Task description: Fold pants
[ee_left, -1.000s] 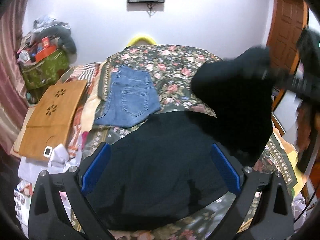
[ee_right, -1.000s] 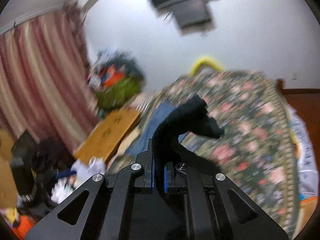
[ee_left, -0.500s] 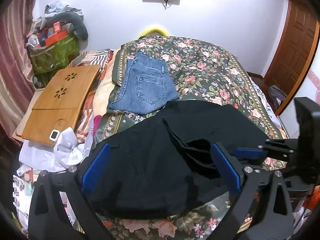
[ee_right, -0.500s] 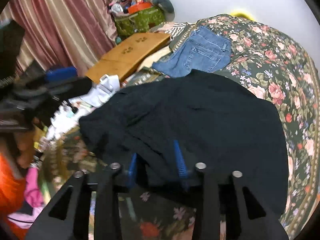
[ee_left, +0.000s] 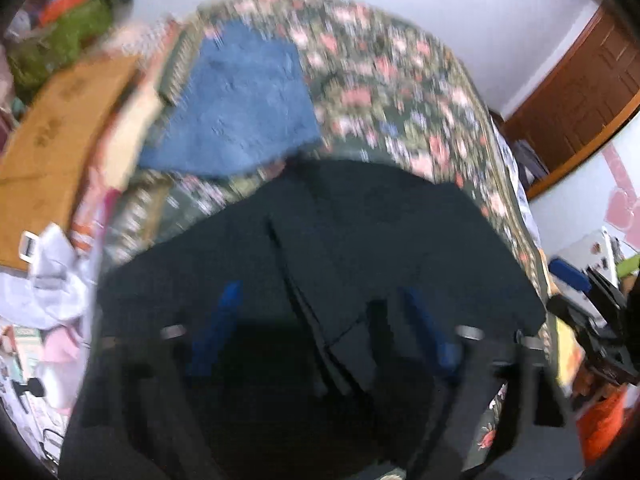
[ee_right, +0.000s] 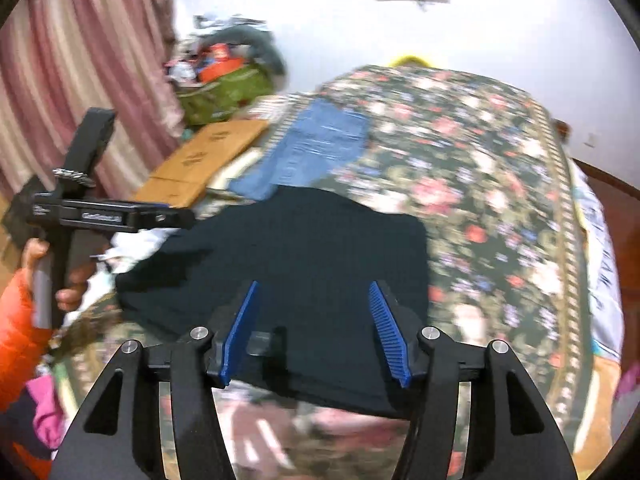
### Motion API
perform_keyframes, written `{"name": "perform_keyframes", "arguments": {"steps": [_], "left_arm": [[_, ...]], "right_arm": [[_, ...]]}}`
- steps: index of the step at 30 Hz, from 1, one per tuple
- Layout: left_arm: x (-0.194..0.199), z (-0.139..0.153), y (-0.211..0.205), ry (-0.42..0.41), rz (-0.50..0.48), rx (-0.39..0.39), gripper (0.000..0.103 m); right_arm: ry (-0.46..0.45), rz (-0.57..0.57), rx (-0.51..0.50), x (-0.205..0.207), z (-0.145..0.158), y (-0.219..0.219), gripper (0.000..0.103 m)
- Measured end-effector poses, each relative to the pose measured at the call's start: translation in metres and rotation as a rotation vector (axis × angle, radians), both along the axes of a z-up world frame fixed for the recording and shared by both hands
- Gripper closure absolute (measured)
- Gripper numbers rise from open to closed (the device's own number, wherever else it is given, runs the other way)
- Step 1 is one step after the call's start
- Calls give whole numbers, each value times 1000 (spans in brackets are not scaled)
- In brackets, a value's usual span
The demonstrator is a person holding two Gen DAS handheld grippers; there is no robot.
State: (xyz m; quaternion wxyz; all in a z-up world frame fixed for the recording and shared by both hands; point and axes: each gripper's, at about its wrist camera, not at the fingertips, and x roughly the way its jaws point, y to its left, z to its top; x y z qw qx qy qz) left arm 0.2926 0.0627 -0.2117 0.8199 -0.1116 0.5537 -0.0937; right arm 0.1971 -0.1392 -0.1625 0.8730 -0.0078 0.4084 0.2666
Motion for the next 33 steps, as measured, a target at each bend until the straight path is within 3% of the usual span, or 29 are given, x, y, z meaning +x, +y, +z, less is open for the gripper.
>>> {"name": "perform_keyframes", "arguments": {"steps": [1, 2, 5, 6, 7, 10, 14, 17, 20, 22, 23, 25, 26, 29, 33], "left_arm": [[4, -8, -4, 36, -18, -19, 52], [6, -14, -7, 62, -30, -26, 55], [3, -13, -15, 27, -37, 9, 64], [1, -9, -17, 14, -34, 26, 79], [0, -5, -21, -1, -37, 41, 84], [-2, 10, -34, -62, -69, 112, 91], [-2, 36, -52, -196, -94, 239, 92], [3, 40, -58, -218, -104, 280, 92], [12, 12, -57, -160, -104, 370, 87], [14, -11, -51, -87, -110, 385, 78], [12, -15, -49, -100, -109, 389, 76], [6, -11, -48, -142, -92, 450, 50], [5, -4, -49, -163, -91, 487, 46], [1, 18, -50, -231, -103, 474, 43], [4, 41, -55, -282, -113, 378, 25]], "right_arm": [[5, -18, -10, 3, -6, -5, 50], [18, -38, -20, 8, -16, -10, 50], [75, -64, -32, 16, -36, -21, 50], [109, -65, -31, 19, -45, -23, 50], [139, -60, -23, 20, -52, -25, 50], [174, -52, 11, 22, -57, -30, 47], [170, -32, -8, 22, -57, -27, 47], [172, -31, -3, 21, -58, -29, 47], [167, -29, -20, 21, -57, -28, 47], [151, -25, -40, 20, -53, -27, 47], [136, -24, -48, 19, -49, -26, 47], [101, -22, -53, 19, -39, -25, 47], [84, -19, -51, 21, -32, -23, 47], [46, -8, -54, 31, -18, -15, 47], [8, 11, -49, 52, -7, 1, 46]]}}
